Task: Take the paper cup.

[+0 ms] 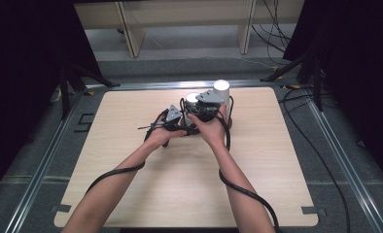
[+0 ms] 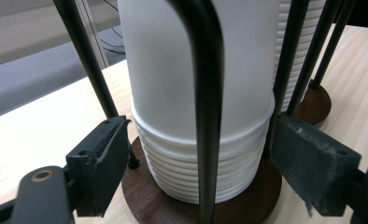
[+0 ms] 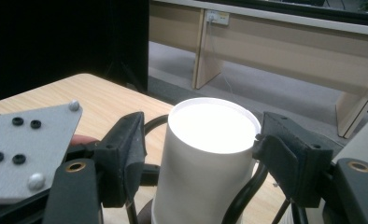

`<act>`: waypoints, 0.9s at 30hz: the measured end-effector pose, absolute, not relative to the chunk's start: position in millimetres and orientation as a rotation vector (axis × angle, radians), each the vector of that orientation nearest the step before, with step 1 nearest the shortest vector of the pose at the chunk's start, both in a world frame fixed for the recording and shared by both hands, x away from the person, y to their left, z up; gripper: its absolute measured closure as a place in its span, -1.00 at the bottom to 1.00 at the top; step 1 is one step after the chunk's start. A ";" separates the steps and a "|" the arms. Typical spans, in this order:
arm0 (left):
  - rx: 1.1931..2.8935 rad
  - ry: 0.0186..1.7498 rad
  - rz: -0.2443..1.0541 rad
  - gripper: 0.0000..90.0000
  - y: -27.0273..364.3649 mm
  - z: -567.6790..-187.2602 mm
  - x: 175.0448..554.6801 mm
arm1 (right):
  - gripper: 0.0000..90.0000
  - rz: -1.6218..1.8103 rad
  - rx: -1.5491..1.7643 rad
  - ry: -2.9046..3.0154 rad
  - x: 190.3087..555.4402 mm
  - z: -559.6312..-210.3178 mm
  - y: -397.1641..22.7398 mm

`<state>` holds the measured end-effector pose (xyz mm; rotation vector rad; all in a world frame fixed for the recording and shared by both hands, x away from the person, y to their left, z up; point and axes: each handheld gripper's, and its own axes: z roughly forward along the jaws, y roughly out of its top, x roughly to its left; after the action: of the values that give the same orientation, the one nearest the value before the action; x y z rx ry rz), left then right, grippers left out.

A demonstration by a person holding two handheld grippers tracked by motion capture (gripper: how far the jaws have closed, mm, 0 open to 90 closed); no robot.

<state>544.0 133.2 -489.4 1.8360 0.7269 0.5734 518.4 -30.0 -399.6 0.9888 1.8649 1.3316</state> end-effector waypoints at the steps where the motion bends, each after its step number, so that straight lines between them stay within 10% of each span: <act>1: 1.836 0.727 0.573 -0.57 133.2 -489.4 544.0 | -0.27 1.320 0.993 1.867 519.8 -399.6 -29.9; 27: 1.841 0.732 0.565 -0.57 128.3 -490.4 551.0 | -0.24 1.285 1.040 1.839 537.9 -406.5 -18.7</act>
<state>551.0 128.3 -490.4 1.8410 0.7320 0.5646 537.9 -18.7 -406.5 1.0400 1.8385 1.2850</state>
